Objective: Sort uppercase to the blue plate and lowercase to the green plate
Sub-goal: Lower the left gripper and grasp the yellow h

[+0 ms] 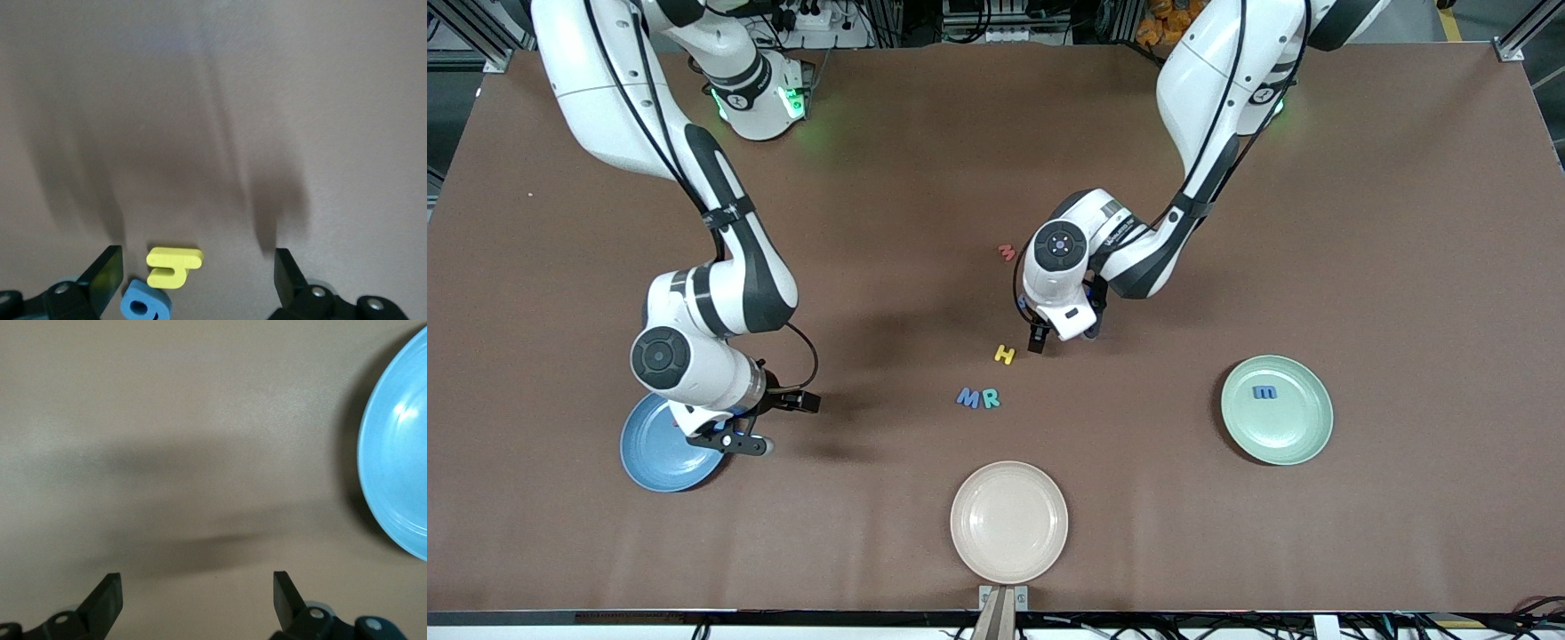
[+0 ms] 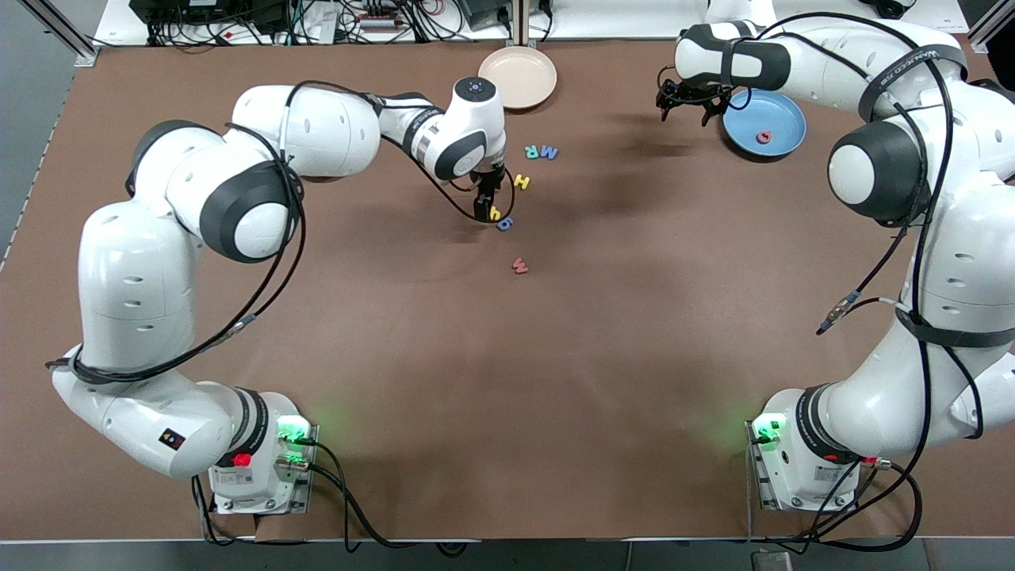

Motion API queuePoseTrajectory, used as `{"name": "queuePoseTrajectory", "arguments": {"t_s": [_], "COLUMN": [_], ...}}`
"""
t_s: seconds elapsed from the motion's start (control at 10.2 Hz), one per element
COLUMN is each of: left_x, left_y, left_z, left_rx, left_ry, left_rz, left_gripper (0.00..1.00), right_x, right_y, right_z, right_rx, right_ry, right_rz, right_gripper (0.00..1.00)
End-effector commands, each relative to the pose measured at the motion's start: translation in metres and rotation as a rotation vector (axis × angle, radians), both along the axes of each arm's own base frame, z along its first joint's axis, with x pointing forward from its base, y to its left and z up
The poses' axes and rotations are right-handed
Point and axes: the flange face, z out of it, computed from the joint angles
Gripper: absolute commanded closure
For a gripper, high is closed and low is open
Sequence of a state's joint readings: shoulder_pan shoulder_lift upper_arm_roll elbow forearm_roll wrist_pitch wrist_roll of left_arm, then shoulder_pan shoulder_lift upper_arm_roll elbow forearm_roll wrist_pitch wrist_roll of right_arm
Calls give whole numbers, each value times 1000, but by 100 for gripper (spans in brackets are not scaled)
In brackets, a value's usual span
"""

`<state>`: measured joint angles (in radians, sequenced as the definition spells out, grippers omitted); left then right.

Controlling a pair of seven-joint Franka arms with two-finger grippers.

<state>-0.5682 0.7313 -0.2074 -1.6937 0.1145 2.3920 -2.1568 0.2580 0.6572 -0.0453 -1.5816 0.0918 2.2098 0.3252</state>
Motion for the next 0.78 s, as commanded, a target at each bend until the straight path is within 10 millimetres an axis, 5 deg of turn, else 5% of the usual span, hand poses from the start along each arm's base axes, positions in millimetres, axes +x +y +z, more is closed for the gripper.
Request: {"name": "queuePoseTrajectory", "arguments": {"t_s": [0.0,0.68], "left_x": [-7,-12], "left_y": [-12,-12], "left_z": [-2,-12], "left_rx": [-5,5], "left_ry": [-1,14], "left_rz": [21,30], "left_gripper": [0,2], "right_x": [2,1], "right_y": [0,0], "right_z": [5,4], "right_rx": [12,10], "right_ry": [5,6], "right_rz": [6,7], "right_gripper": [0,0]}}
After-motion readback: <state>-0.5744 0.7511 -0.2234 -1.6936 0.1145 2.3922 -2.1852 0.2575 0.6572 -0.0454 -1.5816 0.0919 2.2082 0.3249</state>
